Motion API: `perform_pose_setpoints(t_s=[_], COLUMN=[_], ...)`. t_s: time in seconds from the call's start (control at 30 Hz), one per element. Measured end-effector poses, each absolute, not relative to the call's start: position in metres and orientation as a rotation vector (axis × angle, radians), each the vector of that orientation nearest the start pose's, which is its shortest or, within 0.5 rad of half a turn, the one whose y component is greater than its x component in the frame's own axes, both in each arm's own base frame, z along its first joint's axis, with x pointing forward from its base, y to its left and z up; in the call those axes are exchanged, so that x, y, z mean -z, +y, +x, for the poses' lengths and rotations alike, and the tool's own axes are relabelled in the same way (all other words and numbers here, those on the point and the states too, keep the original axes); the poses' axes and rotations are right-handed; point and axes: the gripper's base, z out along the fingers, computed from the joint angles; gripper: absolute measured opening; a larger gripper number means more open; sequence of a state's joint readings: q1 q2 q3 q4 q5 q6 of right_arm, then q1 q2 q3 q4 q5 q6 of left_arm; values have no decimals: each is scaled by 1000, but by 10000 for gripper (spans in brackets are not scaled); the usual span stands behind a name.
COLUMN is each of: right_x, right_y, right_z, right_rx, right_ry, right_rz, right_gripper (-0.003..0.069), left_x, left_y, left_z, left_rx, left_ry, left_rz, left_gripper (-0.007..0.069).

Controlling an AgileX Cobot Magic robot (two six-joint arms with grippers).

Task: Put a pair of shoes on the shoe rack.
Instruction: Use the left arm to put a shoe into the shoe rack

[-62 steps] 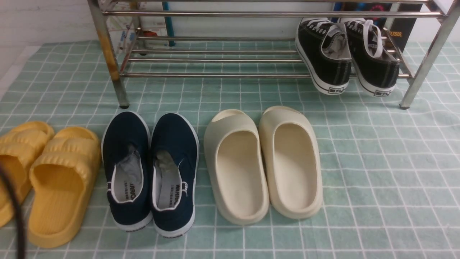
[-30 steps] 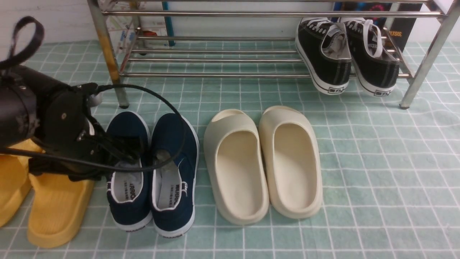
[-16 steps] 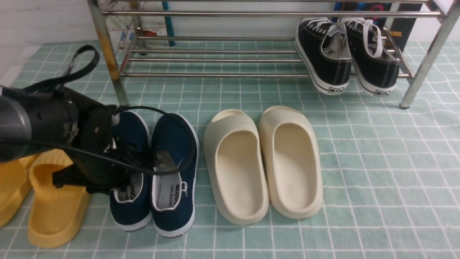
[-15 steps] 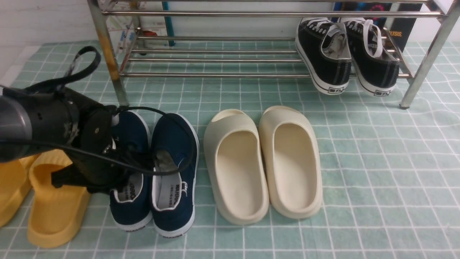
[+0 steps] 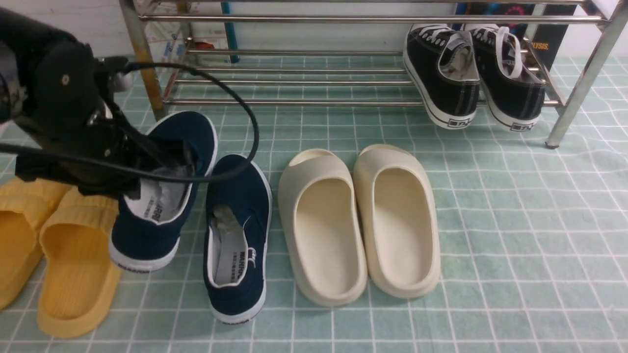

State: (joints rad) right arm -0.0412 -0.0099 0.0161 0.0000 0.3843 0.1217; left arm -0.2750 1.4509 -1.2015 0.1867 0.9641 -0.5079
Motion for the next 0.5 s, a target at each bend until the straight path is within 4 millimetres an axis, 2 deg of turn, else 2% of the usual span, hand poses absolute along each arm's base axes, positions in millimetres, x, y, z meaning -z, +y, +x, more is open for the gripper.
perform_pose_setpoints(t_s=[0.17, 0.33, 0.43, 0.5], right_x=[-174, -174, -174, -174], right_y=[-2, -2, -2, -2], right_z=[52, 52, 52, 52], right_rx=[-55, -55, -55, -55], right_ry=[1868, 1868, 1868, 1868], right_rz=[152, 152, 152, 152], right_gripper=[238, 238, 238, 238], left_x=[-324, -319, -317, -313], left_y=[-75, -86, -89, -94], left_z=[314, 367, 385, 411], left_rx=[31, 27, 26, 28], left_ry=[2609, 2570, 2562, 2540], left_rz=[-142, -90, -92, -94], left_gripper=[22, 22, 22, 22])
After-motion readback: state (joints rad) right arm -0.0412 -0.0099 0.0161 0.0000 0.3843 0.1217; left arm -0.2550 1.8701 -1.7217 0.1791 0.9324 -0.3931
